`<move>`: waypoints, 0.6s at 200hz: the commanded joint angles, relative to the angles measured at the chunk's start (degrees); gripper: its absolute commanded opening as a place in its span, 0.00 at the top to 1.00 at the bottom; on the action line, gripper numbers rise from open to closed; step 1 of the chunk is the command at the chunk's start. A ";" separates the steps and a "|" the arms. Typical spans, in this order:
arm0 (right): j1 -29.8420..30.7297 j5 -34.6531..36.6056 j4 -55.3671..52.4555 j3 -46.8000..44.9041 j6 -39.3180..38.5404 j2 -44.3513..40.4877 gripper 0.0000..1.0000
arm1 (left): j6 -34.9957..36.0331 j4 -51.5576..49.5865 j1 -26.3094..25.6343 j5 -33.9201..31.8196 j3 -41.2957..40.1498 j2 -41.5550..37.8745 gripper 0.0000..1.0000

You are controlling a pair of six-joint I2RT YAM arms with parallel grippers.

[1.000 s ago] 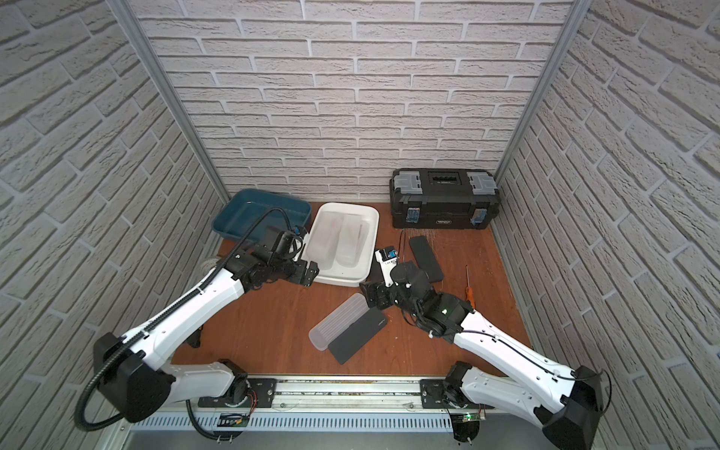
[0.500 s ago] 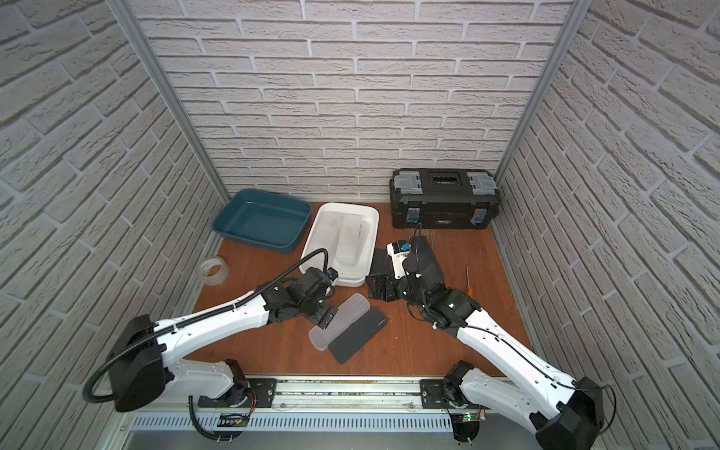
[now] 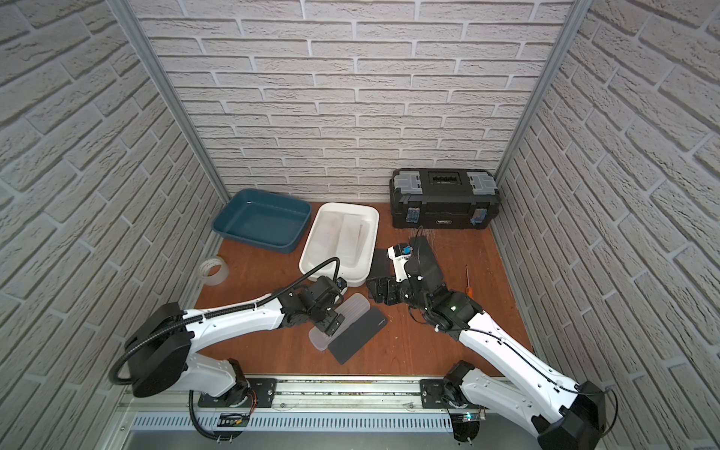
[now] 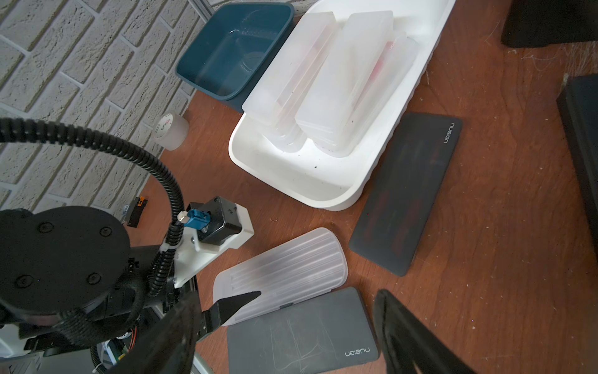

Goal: Place the pencil cases by color into the storage box
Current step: Pick up the pencil case from the center of the board.

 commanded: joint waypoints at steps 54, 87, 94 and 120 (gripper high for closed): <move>-0.46 -0.78 0.99 -1.44 0.54 -1.13 0.16 | 0.77 3.37 -0.37 2.51 -1.86 1.68 0.05; -0.46 -0.80 1.17 -1.26 0.30 -1.09 0.15 | 0.33 5.25 -1.10 2.55 -3.17 1.74 0.05; -0.46 -0.78 1.17 -1.29 0.15 -1.00 0.16 | 0.33 5.69 -1.39 2.55 -3.43 1.72 0.05; -0.51 -0.69 1.08 -1.60 0.14 -0.82 0.15 | 0.26 6.79 -1.73 2.57 -4.44 1.96 0.05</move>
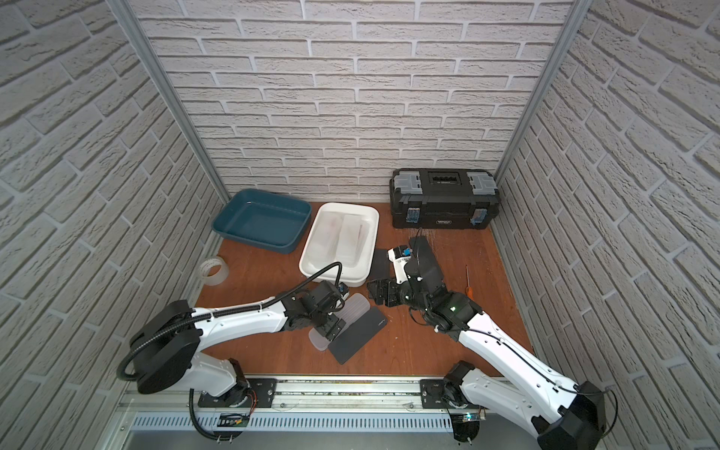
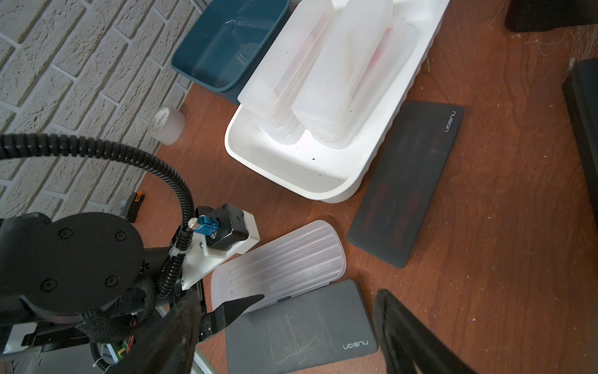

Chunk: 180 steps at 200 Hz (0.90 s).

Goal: Place the pencil cases by color into the storage box
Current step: Pick up the pencil case from the center of the board.

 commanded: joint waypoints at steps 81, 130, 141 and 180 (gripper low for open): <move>-0.18 -0.10 1.86 -1.75 0.52 -0.93 0.15 | -0.37 2.82 -1.10 0.28 -1.18 3.69 0.06; -0.18 -0.28 2.26 -2.03 0.48 -0.71 0.16 | -1.56 1.71 -1.10 -1.70 -1.25 3.17 0.06; -0.22 -0.23 2.40 -2.14 0.53 -0.71 0.15 | -1.47 1.38 -1.10 -2.10 -1.36 2.71 0.06; -0.18 -0.45 2.83 -2.70 0.78 -0.74 0.16 | -1.30 -0.29 -1.10 -4.25 -1.25 1.11 0.06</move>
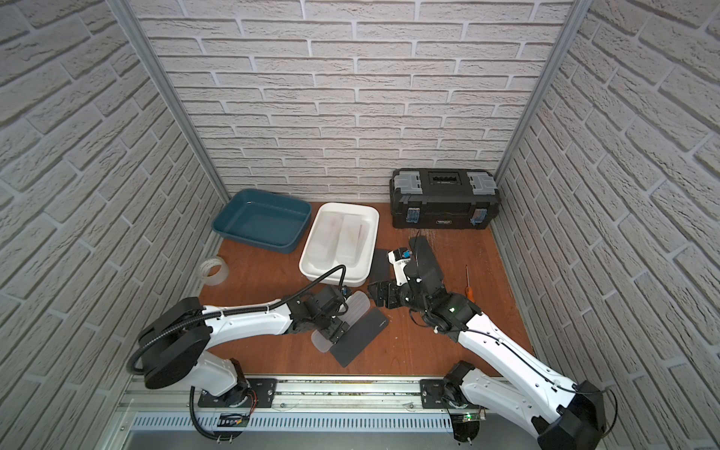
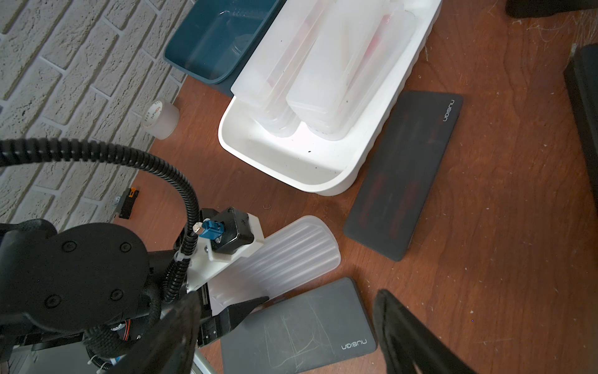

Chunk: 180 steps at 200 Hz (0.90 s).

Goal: Place the pencil cases by color into the storage box
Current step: Pick up the pencil case from the center of the board.

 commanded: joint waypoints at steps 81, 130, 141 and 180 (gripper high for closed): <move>-0.18 -0.68 2.97 -2.11 1.00 -0.98 0.16 | -0.02 -5.94 1.44 -5.23 -1.93 -6.17 0.06; -0.18 -0.67 3.15 -2.24 0.87 -0.89 0.15 | 0.93 -5.62 1.53 -3.93 -1.44 -7.15 0.06; -0.18 -0.69 3.10 -2.29 0.73 -0.89 0.16 | 1.05 -5.26 1.40 -3.07 -1.25 -7.00 0.06; -0.18 -0.79 3.15 -2.51 0.43 -0.89 0.15 | 1.56 -3.81 1.08 -1.89 -0.80 -5.74 0.05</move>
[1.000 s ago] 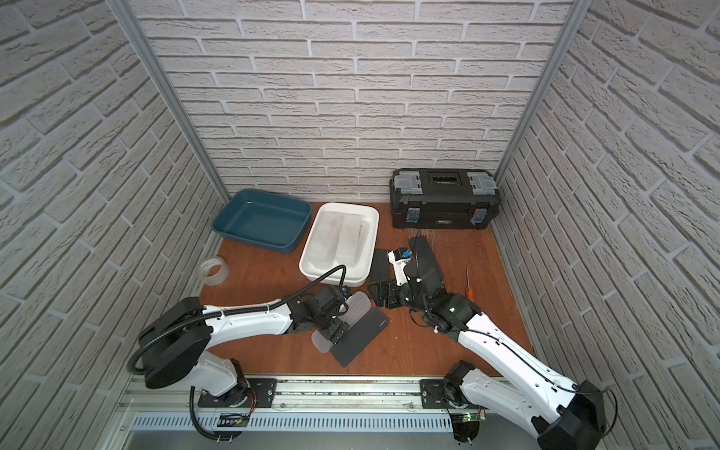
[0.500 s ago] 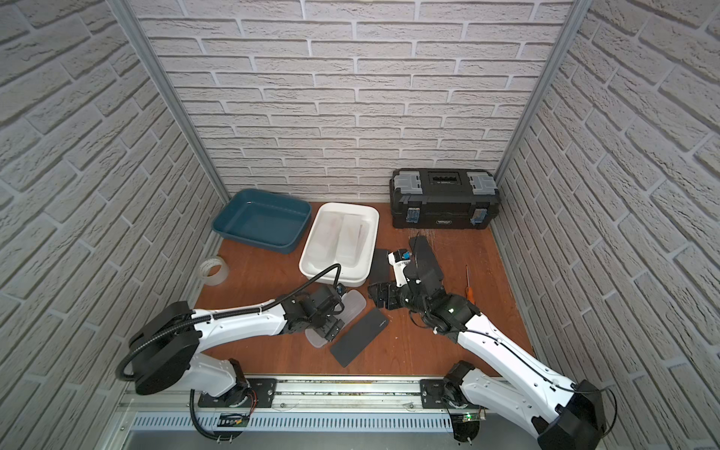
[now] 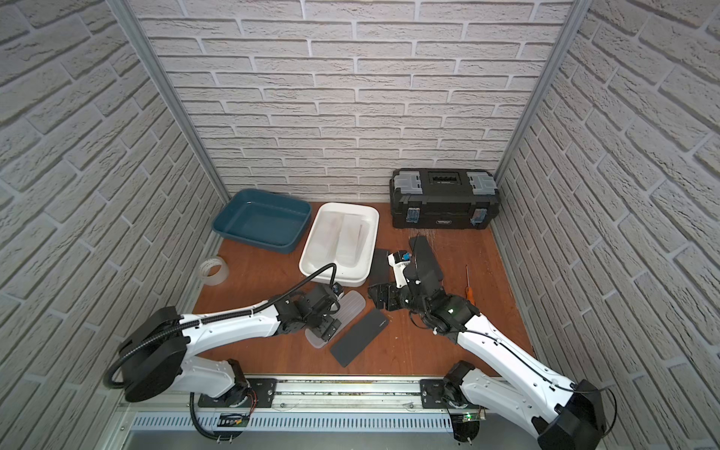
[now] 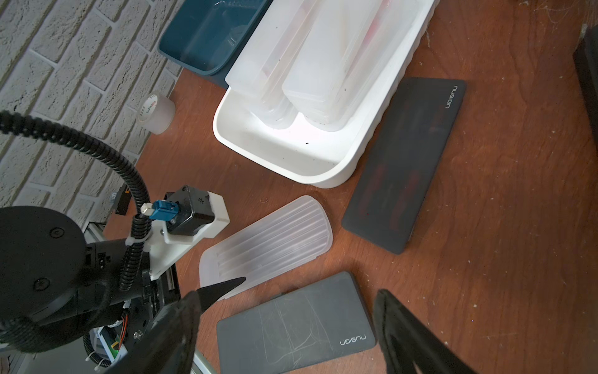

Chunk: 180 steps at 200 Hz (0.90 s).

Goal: Place the pencil cases by color into the storage box
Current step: Pick up the pencil case from the center of the board.

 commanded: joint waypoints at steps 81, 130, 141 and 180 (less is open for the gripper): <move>-0.18 0.01 2.42 -1.22 -0.20 -0.96 0.16 | 0.55 1.96 -0.55 1.96 1.10 4.31 0.05; -0.18 -0.18 2.81 -1.21 -0.38 -0.63 0.16 | 0.37 1.39 -0.99 2.03 1.22 1.89 0.05; -0.16 -0.35 2.98 -1.22 -0.38 -0.45 0.16 | 0.37 0.84 -1.07 1.83 1.47 1.20 0.05; -0.12 -0.48 3.42 -1.55 -0.14 -0.34 0.16 | 0.37 -1.50 -1.47 1.14 3.05 0.16 0.05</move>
